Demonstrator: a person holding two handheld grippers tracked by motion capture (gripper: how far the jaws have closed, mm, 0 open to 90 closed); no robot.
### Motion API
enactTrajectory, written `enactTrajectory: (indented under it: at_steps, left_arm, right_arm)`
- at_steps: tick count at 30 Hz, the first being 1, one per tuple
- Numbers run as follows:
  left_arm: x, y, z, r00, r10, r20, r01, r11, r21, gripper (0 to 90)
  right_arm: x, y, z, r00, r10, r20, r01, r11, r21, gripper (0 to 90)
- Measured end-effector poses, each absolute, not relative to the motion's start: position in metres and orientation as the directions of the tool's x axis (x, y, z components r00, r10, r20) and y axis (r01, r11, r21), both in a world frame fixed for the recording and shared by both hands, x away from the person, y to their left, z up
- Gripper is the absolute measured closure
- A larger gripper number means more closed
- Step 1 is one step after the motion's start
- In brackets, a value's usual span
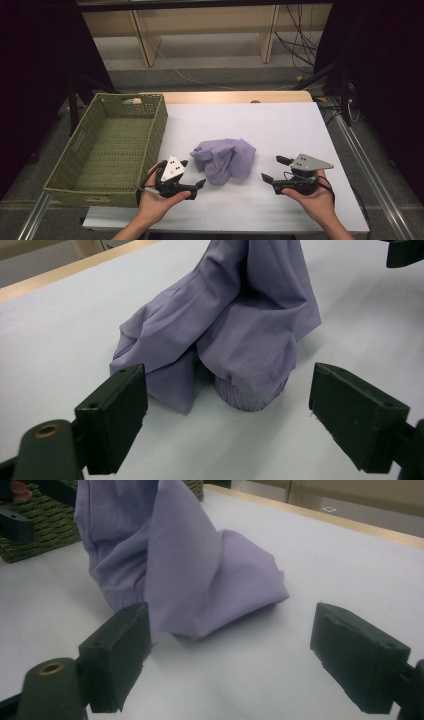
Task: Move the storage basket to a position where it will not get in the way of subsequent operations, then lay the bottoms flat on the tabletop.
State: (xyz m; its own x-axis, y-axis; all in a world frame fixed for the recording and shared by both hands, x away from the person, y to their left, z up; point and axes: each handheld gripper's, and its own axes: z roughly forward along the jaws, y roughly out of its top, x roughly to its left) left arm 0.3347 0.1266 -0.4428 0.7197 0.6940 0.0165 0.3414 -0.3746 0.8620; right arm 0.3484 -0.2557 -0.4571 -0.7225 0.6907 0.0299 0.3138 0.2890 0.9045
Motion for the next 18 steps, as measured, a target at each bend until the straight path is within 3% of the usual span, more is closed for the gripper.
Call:
enactTrajectory:
  at_steps: [12,18]
  left_arm:
    - [0.3341,0.1248,-0.4427,0.713,0.701,0.025,0.345,-0.381,0.858,15.9]
    - [0.3316,0.1197,-0.4503,0.728,0.686,-0.005,0.400,-0.419,0.815,31.7]
  right_arm:
    - [0.3462,-0.2586,-0.4562,-0.718,0.696,0.027,0.310,0.285,0.907,17.5]
    - [0.3457,-0.2568,-0.4572,-0.722,0.691,0.027,0.315,0.294,0.902,17.5]
